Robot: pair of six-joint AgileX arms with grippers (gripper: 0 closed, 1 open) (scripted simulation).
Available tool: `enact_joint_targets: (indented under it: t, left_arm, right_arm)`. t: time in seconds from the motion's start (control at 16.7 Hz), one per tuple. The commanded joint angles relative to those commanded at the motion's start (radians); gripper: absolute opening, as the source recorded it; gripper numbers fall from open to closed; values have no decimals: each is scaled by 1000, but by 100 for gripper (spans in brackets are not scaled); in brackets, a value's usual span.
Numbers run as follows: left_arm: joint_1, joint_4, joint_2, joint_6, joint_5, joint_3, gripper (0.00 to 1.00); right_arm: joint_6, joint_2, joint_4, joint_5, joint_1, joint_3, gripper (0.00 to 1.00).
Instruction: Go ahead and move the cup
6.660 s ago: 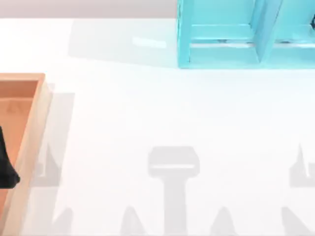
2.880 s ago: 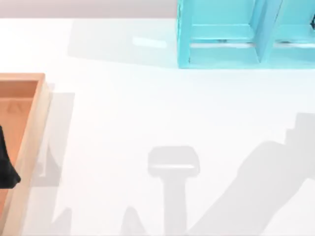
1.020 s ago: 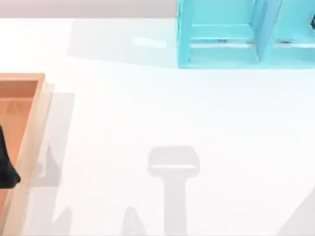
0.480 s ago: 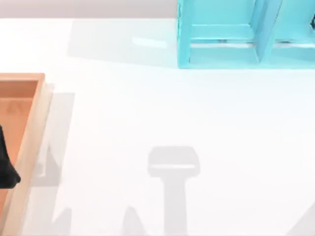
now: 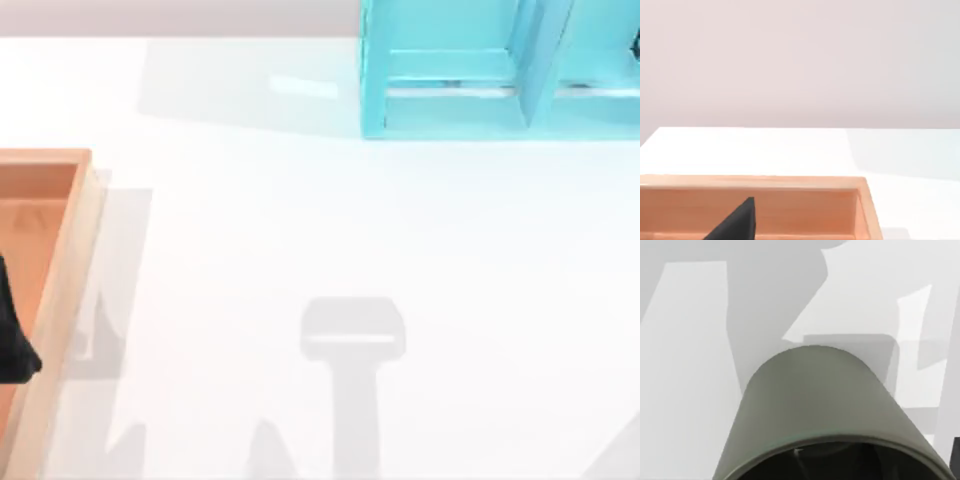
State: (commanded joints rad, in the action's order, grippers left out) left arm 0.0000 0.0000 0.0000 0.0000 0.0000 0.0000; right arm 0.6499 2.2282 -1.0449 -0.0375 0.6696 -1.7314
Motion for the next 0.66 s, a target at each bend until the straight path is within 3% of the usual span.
enact_joint_targets:
  t: [0.3, 0.66]
  left_arm:
    - [0, 0, 0, 0, 0, 0, 100]
    - [0, 0, 0, 0, 0, 0, 100]
  right_arm:
    - [0, 0, 0, 0, 0, 0, 98]
    - [0, 0, 0, 0, 0, 0, 100]
